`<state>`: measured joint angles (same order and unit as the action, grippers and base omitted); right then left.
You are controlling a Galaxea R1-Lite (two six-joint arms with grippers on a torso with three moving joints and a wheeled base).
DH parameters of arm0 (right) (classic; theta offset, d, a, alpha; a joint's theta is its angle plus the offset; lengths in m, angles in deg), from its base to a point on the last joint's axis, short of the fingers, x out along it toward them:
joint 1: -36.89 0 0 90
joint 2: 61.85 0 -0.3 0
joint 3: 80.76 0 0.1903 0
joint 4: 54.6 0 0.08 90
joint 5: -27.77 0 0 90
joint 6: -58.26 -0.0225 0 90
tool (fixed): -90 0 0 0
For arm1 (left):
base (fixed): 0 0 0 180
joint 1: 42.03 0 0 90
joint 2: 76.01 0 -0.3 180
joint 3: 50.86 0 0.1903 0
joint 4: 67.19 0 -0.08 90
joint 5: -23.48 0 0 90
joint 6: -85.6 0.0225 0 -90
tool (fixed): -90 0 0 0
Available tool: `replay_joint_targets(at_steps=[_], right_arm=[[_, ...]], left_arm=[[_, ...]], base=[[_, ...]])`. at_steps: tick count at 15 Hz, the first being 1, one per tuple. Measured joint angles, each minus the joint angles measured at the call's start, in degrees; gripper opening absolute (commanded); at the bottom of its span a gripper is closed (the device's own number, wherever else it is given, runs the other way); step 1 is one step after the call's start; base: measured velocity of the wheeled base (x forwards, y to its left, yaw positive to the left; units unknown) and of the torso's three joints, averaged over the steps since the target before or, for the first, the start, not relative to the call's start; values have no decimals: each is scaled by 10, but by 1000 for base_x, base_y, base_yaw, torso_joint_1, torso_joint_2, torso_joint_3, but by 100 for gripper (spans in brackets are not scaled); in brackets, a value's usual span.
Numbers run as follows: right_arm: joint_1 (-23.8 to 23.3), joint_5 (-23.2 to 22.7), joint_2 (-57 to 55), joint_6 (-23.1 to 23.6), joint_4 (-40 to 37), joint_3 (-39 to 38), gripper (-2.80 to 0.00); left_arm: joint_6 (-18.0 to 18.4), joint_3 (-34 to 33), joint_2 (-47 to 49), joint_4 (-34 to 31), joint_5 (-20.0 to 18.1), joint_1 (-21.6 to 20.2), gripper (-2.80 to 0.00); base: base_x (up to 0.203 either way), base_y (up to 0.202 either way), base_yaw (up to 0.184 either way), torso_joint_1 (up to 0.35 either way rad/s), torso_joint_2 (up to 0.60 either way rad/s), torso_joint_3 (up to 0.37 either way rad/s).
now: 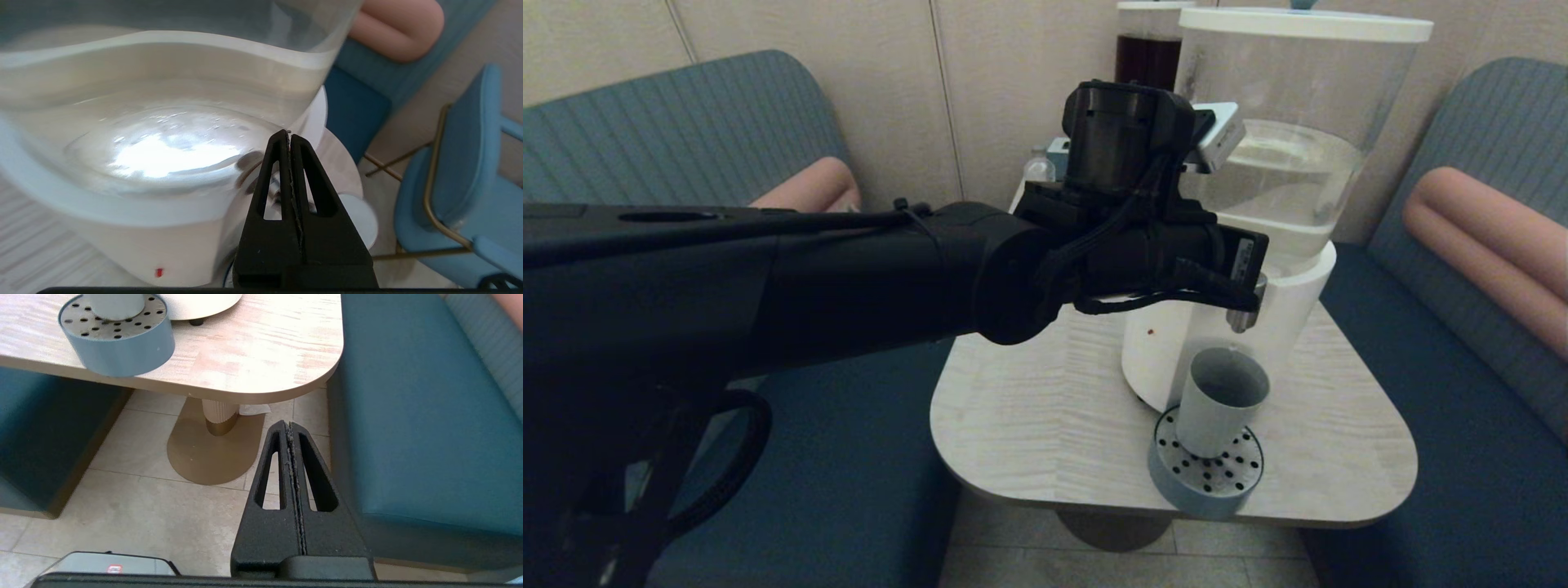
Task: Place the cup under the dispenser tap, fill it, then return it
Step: Turn off the faucet
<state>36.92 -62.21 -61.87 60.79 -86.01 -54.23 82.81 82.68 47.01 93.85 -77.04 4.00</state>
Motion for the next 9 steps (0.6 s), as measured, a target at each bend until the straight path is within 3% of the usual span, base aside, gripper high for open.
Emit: replay_joint_targets(at_steps=[9], right_arm=[[0, 0, 0, 0, 0, 0, -280]], left_arm=[[-2, -8, 3, 37, 0, 4, -280]], base=[[0, 0, 0, 0, 0, 0]])
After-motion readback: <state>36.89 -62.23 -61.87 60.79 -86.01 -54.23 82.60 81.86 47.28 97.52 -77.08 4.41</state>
